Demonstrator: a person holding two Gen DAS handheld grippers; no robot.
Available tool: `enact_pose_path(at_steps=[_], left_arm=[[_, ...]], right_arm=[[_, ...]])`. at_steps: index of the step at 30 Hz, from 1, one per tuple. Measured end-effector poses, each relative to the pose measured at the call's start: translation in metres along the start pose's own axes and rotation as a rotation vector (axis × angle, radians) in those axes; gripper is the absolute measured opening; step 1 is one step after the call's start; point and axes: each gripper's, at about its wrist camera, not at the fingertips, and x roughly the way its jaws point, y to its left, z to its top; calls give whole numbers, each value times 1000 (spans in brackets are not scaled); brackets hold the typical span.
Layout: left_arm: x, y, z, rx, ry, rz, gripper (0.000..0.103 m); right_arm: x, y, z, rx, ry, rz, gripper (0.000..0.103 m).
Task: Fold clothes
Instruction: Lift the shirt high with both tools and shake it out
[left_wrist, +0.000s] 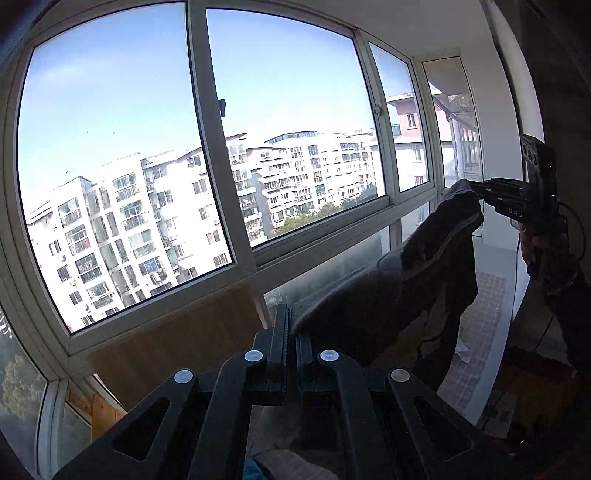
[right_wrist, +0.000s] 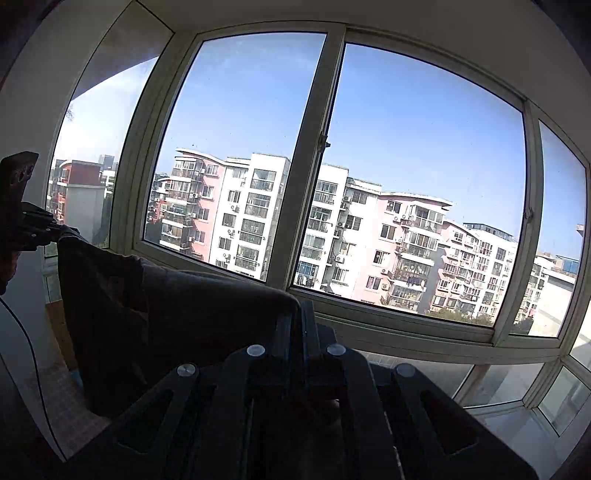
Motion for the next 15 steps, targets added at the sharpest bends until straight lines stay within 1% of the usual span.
enact_pose_path(at_steps=[2, 4, 10, 13, 15], left_arm=[[-7, -7, 12, 18, 12, 8, 2], [-16, -12, 23, 28, 18, 15, 2], [-56, -24, 52, 74, -22, 29, 4], [-64, -23, 63, 90, -18, 40, 6], [-54, -18, 66, 82, -1, 45, 6]], right_arm=[[-13, -2, 10, -14, 10, -19, 4], [-29, 0, 20, -33, 2, -29, 4], [-73, -4, 55, -20, -37, -24, 4], [-70, -2, 69, -45, -33, -52, 4], [-54, -4, 74, -44, -15, -54, 4]])
